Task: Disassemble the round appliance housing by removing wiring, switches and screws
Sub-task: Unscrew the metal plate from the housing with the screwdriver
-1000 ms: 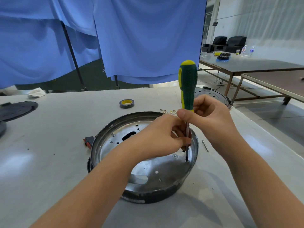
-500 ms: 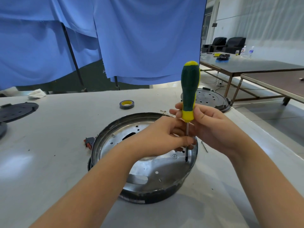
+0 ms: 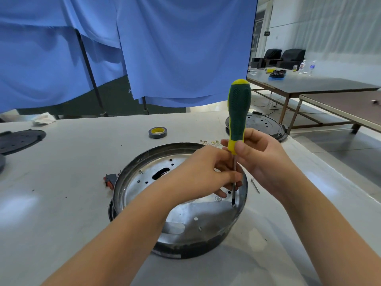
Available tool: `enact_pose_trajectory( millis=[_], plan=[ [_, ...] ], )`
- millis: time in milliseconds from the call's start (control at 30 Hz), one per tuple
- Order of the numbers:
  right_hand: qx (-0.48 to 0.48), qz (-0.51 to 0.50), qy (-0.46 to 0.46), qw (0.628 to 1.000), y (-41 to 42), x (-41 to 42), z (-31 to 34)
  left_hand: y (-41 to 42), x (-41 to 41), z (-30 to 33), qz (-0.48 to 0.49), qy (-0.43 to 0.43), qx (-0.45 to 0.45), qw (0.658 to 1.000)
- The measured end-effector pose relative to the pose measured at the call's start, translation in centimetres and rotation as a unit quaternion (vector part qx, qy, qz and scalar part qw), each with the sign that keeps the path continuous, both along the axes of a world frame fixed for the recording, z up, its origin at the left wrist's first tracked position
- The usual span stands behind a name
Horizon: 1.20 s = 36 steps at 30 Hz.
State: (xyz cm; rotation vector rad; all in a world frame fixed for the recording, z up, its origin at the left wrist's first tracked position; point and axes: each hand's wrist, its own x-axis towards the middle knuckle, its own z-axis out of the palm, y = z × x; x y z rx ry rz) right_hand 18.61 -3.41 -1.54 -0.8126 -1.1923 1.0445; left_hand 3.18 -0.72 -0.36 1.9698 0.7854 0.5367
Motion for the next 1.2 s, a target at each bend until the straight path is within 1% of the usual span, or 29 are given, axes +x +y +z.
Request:
enact_pose_trajectory(
  millis=[133, 233, 300, 400, 567, 667, 800, 867, 1000, 1067, 1200],
  plan=[
    [-0.017, 0.035, -0.023, 0.999, -0.2, 0.3, 0.0, 0.1, 0.1, 0.0, 0.026, 0.007, 0.024, 0.999],
    [-0.041, 0.086, 0.004, 0.995, -0.2, 0.3, -0.1, 0.0, 0.4, -0.3, 0.049, 0.025, 0.075, 0.996],
    [-0.043, 0.102, 0.016, 0.994, -0.2, 0.3, 0.0, -0.1, 0.5, -0.4, 0.054, 0.026, 0.088, 0.994],
    [-0.043, 0.092, 0.014, 0.995, 0.0, 0.2, 0.1, -0.2, 0.5, -0.4, 0.057, 0.028, 0.093, 0.994],
    [0.011, 0.031, -0.016, 0.999, 0.0, -0.3, -0.1, -0.3, 0.6, -0.3, 0.046, 0.027, 0.106, 0.993],
    [0.005, 0.047, -0.005, 0.999, -0.2, 0.2, 0.1, -0.2, 0.4, -0.2, 0.040, 0.011, 0.079, 0.996],
    [-0.015, 0.130, -0.012, 0.991, -0.7, 0.7, 0.3, -0.2, -0.2, 0.2, -0.034, -0.013, 0.001, 0.999],
    [-0.021, 0.150, -0.007, 0.988, -0.8, 0.8, 0.3, -0.2, -0.5, 0.4, -0.045, -0.019, -0.016, 0.999],
    [-0.040, 0.156, 0.004, 0.987, -0.5, 1.0, 0.2, -0.5, 0.1, 0.3, -0.004, 0.002, 0.057, 0.998],
    [-0.055, 0.161, 0.030, 0.985, -0.5, 1.1, 0.2, -0.7, 0.4, 0.2, 0.020, 0.012, 0.091, 0.996],
    [-0.045, 0.135, 0.066, 0.988, -0.4, 1.3, 0.6, -0.7, 0.5, 0.1, 0.033, 0.011, 0.112, 0.993]
  ],
)
